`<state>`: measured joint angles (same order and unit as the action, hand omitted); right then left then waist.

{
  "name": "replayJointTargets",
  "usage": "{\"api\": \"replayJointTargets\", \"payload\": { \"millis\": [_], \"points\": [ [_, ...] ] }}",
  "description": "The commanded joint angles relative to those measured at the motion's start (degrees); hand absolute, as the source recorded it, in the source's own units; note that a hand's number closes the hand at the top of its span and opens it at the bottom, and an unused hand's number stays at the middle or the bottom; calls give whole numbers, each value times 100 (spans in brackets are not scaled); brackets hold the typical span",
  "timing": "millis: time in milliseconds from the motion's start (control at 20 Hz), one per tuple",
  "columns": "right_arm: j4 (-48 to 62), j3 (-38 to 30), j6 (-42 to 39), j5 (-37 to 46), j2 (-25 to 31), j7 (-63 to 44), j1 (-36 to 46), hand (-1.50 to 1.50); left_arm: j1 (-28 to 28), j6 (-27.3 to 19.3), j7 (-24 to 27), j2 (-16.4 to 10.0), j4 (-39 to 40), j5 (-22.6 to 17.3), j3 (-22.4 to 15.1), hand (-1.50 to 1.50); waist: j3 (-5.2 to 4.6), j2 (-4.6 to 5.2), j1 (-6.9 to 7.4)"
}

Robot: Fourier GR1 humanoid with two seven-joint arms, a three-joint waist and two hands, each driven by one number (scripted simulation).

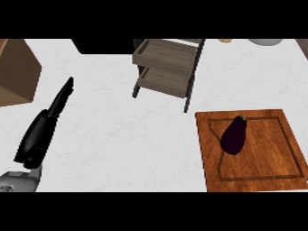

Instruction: Pick the croissant from the cutting board and place it in the tiered basket

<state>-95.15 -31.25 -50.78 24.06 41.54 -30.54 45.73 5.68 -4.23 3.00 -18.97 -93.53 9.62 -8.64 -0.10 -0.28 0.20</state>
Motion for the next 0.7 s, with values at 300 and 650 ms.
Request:
{"api": "replayJointTargets", "payload": {
  "millis": [300,650],
  "points": [
    [748,999,454,-487,-289,-1209,2416,150,-28,46,49,110,-12,242,-68,0,-4,27,86],
    [2177,1612,938,-240,-709,-1918,4092,150,151,242,166,32,184,108,159,0,-9,45,128]
  ]
}}
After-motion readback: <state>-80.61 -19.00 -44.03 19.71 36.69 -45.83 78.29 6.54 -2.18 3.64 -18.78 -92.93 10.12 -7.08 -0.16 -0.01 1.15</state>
